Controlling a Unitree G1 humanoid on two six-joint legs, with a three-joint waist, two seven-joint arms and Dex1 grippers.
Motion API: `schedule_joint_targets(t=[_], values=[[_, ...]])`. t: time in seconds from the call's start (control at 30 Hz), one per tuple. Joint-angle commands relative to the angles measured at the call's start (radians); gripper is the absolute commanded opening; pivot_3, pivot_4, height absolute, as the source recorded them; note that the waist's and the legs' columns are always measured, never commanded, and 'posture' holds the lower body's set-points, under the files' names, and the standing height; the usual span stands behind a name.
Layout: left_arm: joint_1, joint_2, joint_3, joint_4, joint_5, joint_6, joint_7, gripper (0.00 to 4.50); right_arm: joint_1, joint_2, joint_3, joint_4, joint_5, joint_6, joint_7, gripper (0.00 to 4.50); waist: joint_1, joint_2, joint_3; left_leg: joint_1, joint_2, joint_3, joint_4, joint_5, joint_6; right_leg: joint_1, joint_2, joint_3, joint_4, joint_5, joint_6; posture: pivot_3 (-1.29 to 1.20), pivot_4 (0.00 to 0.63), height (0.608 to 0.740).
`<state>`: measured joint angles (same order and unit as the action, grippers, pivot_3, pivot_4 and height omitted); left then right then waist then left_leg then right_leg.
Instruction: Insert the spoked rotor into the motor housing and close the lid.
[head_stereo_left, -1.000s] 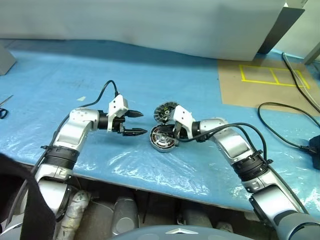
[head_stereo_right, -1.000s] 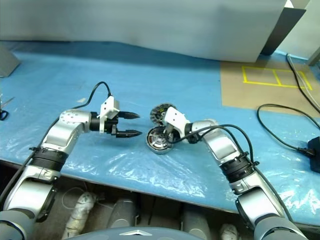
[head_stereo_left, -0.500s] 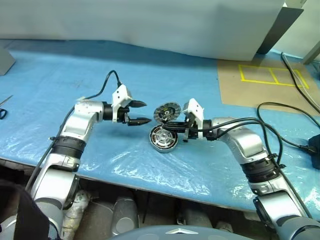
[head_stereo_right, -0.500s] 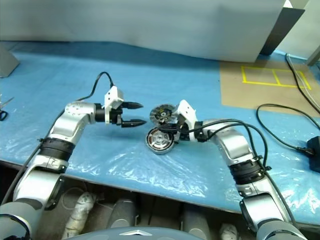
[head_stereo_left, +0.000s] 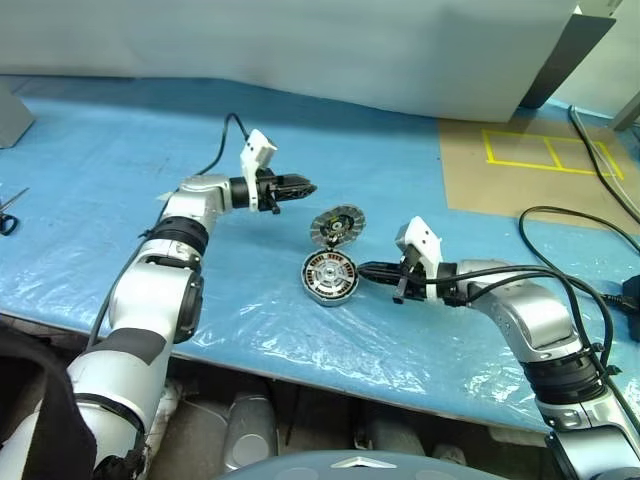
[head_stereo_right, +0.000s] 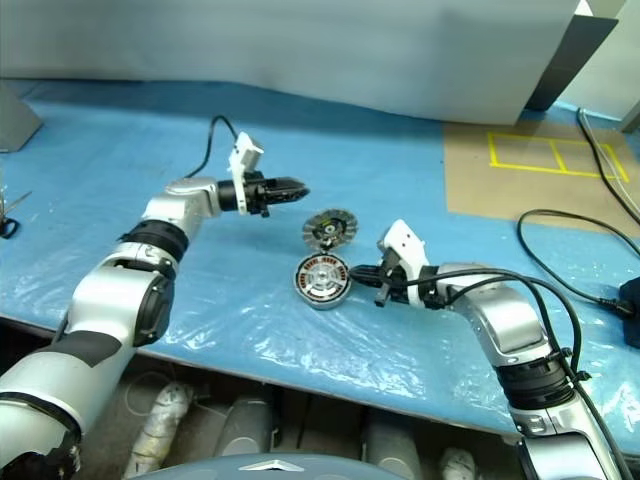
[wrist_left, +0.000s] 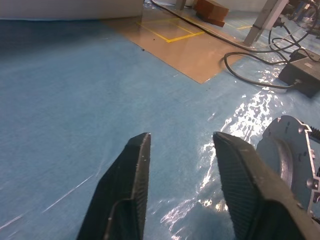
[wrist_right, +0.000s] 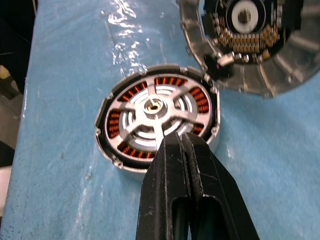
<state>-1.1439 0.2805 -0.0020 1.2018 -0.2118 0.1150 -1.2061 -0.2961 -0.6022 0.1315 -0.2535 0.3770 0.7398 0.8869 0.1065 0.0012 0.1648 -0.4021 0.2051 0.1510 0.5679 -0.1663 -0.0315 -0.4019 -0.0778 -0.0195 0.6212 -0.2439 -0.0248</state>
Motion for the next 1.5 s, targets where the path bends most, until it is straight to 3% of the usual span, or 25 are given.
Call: schedule_joint_targets(t=[0.03,0.07,0.43,0.8,1.27,1.37,1.5], values=[[-0.026,-0.040,-0.021,0.044,0.074,-0.129,0.034,0.36,0.014,-0.024,-0.026,-0.068,0.007,0.014,-0.027,0.00,0.000,0.000,0.000,0.000,0.000,-0.001,0.000,0.000,0.000,0.000,0.000,-0.001,0.000,0.000,0.000,0.00,0.150,0.740],[-0.027,-0.053,-0.021,0.053,0.084,-0.148,0.018,0.03,0.023,-0.031,-0.027,-0.077,0.006,0.019,-0.034,0.00,0.001,0.000,0.000,-0.001,0.000,-0.001,0.000,0.000,0.000,0.000,0.000,-0.001,0.000,0.000,0.000,0.00,0.150,0.740],[-0.103,-0.118,-0.036,0.073,0.149,-0.206,-0.190,0.03,0.120,-0.067,-0.046,-0.168,0.018,0.042,-0.091,0.00,0.015,-0.001,0.000,0.000,0.000,-0.002,-0.001,0.000,0.000,0.000,-0.001,-0.002,-0.001,0.000,0.001,0.00,0.150,0.740],[-0.050,-0.131,-0.131,-0.003,0.152,-0.251,-0.408,0.03,0.132,-0.066,-0.023,-0.154,-0.003,0.023,-0.113,0.00,0.021,-0.001,0.000,0.000,0.000,-0.001,-0.002,0.000,0.000,0.001,-0.001,-0.002,-0.001,0.000,0.000,0.00,0.150,0.740],[0.154,0.032,-0.556,-0.278,-0.027,-0.316,-0.408,0.03,0.107,-0.069,-0.017,-0.118,-0.018,0.000,-0.105,0.00,0.021,0.000,0.000,0.000,0.001,-0.001,-0.002,0.000,0.000,0.001,-0.003,-0.002,-0.001,-0.002,-0.003,0.00,0.150,0.740],[0.165,0.057,-0.595,-0.306,-0.058,-0.322,-0.408,0.03,0.096,-0.064,-0.018,-0.109,-0.018,-0.002,-0.105,0.00,0.020,0.000,0.000,0.001,0.001,-0.001,-0.001,0.000,0.000,0.001,-0.003,-0.002,0.000,-0.002,-0.003,0.00,0.150,0.740],[0.126,0.065,-0.523,-0.342,-0.157,-0.221,-0.408,0.03,0.100,-0.090,-0.035,-0.135,-0.001,-0.006,-0.073,0.00,0.020,0.000,0.000,0.001,0.000,-0.001,-0.001,0.000,0.000,0.002,-0.003,-0.002,0.000,-0.002,-0.003,0.00,0.150,0.740]])
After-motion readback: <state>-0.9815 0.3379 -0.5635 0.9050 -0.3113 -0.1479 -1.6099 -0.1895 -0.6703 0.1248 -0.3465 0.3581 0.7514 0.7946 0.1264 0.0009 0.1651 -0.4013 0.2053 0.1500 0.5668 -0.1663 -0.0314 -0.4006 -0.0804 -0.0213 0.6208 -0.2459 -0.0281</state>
